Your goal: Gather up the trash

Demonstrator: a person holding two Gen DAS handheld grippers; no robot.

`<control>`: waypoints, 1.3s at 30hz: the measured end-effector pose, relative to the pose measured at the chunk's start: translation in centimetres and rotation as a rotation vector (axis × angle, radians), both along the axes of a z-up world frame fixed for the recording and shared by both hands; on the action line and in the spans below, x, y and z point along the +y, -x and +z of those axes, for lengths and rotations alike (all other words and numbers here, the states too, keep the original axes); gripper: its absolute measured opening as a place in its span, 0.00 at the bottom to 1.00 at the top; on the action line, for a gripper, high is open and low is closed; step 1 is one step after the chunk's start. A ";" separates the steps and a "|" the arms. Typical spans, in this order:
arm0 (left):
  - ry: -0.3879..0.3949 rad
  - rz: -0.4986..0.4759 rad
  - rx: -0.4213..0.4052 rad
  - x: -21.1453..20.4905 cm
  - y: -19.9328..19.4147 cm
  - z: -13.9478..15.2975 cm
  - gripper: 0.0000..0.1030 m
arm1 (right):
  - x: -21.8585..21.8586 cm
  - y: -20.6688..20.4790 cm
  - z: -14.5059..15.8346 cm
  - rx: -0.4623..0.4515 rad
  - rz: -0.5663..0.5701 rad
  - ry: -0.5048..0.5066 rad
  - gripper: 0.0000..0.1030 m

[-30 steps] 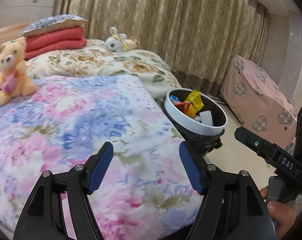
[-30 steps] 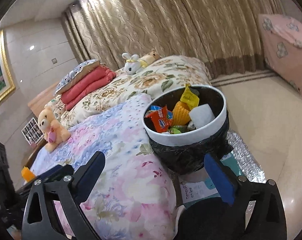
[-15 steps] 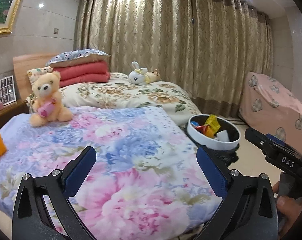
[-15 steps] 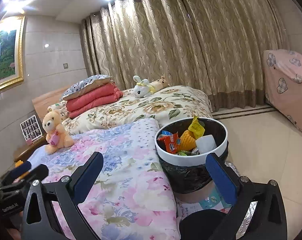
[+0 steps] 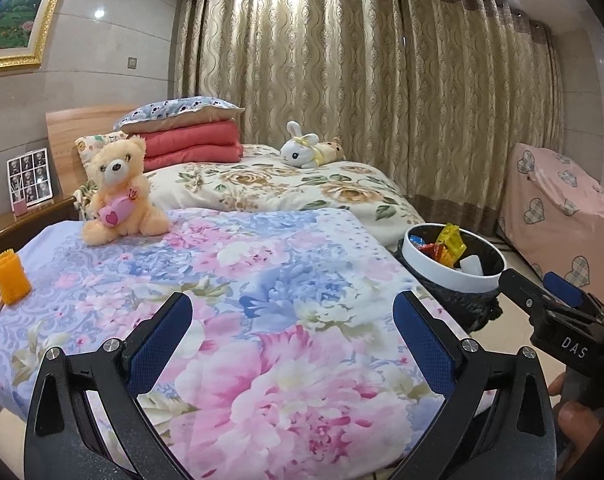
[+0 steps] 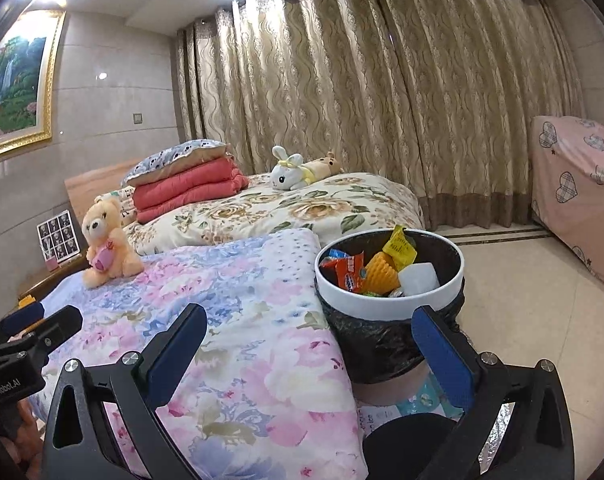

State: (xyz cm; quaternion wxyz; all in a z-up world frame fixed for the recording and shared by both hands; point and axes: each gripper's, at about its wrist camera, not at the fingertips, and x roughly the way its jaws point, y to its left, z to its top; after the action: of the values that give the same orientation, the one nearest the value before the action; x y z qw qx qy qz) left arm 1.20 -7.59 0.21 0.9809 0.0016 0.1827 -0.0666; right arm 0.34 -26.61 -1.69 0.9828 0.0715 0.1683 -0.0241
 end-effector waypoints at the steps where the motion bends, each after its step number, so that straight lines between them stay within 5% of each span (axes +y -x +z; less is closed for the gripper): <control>1: 0.001 0.002 0.000 0.1 0.0 0.0 1.00 | 0.1 0.1 0.0 -0.001 0.002 0.002 1.00; 39: -0.025 0.056 0.004 1.1 0.9 -0.3 1.00 | 2.1 0.1 0.4 -0.001 0.067 0.006 1.00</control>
State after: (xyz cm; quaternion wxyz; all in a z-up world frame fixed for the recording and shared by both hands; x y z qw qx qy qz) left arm 0.31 -6.47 -0.07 0.9820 0.0086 0.1853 -0.0367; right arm 0.25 -24.49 -1.31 0.9834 0.0626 0.1701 0.0084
